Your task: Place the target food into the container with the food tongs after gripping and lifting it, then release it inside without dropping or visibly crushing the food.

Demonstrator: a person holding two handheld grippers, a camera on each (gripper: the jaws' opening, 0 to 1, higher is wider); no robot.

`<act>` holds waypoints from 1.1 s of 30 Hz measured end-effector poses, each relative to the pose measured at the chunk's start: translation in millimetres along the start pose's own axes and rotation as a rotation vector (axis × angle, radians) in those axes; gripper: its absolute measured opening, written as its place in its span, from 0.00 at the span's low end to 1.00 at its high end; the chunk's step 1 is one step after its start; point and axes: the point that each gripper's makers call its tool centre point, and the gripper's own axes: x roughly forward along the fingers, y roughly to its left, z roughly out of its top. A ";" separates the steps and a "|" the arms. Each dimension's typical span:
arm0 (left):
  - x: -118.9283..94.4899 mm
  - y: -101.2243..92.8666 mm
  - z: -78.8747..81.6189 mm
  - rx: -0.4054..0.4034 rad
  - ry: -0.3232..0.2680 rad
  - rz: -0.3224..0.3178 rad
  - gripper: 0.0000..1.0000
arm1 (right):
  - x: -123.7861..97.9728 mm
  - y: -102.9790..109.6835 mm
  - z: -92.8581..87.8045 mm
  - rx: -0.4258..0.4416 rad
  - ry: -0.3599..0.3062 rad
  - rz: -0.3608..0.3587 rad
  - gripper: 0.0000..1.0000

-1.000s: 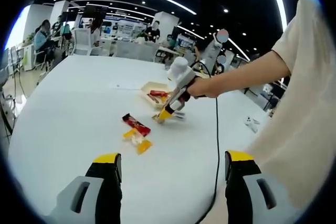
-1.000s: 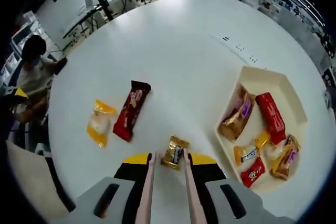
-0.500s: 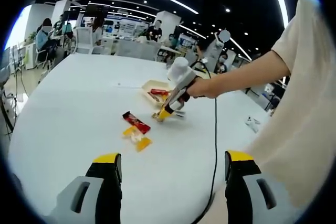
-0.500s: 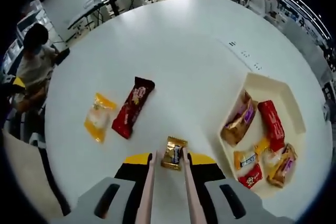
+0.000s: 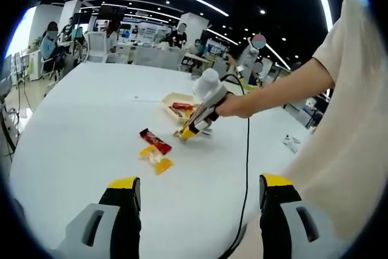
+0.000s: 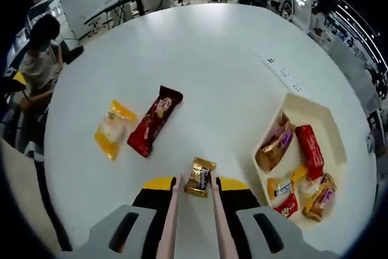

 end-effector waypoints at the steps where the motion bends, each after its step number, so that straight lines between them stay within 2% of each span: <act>1: -0.5 0.3 0.1 0.000 -0.001 0.002 0.80 | -0.3 0.0 -0.4 0.003 -0.008 -0.004 0.25; 5: -2.0 1.3 -0.8 -0.004 -0.002 0.006 0.80 | -0.8 -1.0 -0.6 0.016 -0.032 -0.009 0.25; 13: -0.9 0.7 -0.3 -0.001 -0.002 0.004 0.80 | 0.3 -5.5 1.3 0.039 -0.011 -0.002 0.22; 21: -1.5 1.5 -2.4 -0.004 0.003 0.006 0.80 | 0.6 -4.5 1.2 -0.003 0.001 -0.016 0.20; 24: -3.1 3.4 -2.1 -0.006 0.002 0.012 0.80 | 0.3 -3.8 0.9 0.011 -0.001 -0.007 0.20; 29: -3.3 2.9 -0.9 0.002 0.003 0.011 0.80 | -6.1 -6.1 5.8 0.013 -0.022 -0.006 0.20; 33: -2.7 -0.2 0.5 0.005 -0.002 0.006 0.80 | -16.5 -7.8 16.4 0.018 -0.059 -0.005 0.20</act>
